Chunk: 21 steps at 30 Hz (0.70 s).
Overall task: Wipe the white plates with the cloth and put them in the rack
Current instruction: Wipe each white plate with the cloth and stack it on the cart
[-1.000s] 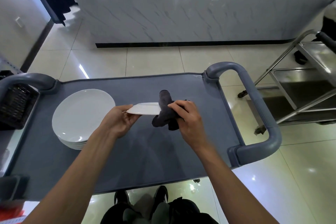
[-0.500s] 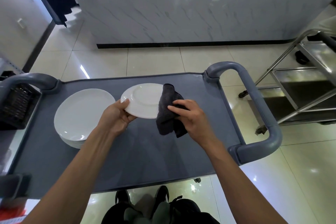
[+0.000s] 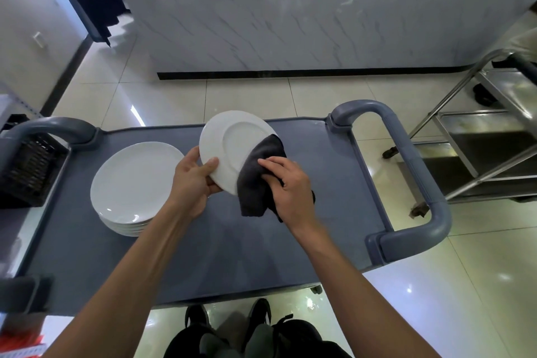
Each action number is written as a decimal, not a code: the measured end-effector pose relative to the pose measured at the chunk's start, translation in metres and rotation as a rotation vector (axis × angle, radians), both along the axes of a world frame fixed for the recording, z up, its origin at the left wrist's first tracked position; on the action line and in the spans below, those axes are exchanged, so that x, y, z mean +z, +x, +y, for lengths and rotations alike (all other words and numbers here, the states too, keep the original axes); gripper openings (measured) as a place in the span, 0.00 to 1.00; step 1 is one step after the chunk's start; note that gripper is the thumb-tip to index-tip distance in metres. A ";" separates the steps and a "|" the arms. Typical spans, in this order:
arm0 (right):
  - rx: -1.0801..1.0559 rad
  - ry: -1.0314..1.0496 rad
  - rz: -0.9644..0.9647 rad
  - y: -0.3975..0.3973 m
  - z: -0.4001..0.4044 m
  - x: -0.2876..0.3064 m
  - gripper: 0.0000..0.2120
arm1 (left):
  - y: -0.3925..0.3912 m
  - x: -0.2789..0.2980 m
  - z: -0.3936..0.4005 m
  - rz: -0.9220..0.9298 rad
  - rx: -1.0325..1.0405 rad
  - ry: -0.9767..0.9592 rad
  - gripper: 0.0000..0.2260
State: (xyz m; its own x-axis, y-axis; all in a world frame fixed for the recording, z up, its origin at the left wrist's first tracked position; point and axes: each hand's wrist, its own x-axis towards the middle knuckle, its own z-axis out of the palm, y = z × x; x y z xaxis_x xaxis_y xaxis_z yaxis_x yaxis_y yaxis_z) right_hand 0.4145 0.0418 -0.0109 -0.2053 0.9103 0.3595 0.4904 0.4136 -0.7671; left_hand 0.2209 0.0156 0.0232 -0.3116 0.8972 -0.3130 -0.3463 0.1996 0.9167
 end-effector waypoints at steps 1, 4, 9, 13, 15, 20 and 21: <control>0.002 0.010 -0.011 -0.005 -0.001 0.000 0.14 | 0.002 0.001 -0.001 0.028 -0.017 0.008 0.14; -0.013 0.025 0.007 -0.020 0.000 0.004 0.13 | 0.008 0.000 -0.004 0.085 -0.082 0.017 0.15; -0.064 0.068 0.001 -0.031 0.016 0.013 0.13 | 0.009 -0.001 -0.010 0.110 -0.164 0.020 0.13; -0.098 0.067 -0.013 -0.028 0.030 0.015 0.14 | 0.008 0.002 -0.014 0.093 -0.175 0.034 0.14; -0.112 0.070 -0.046 -0.028 0.033 0.014 0.15 | 0.009 0.003 -0.015 0.073 -0.159 0.039 0.14; 0.070 0.024 -0.203 -0.022 0.016 0.010 0.25 | 0.009 0.003 -0.016 0.048 -0.107 0.050 0.14; 0.115 -0.007 -0.242 -0.018 0.012 0.010 0.27 | 0.009 0.003 -0.016 0.050 -0.107 0.051 0.14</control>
State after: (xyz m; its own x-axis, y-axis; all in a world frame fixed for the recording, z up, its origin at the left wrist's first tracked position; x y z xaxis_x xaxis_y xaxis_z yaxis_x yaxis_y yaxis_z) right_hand 0.3962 0.0538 -0.0011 -0.3865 0.8785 0.2809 0.6103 0.4720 -0.6362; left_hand 0.2294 -0.0005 0.0259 -0.2274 0.9406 -0.2523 -0.2789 0.1853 0.9423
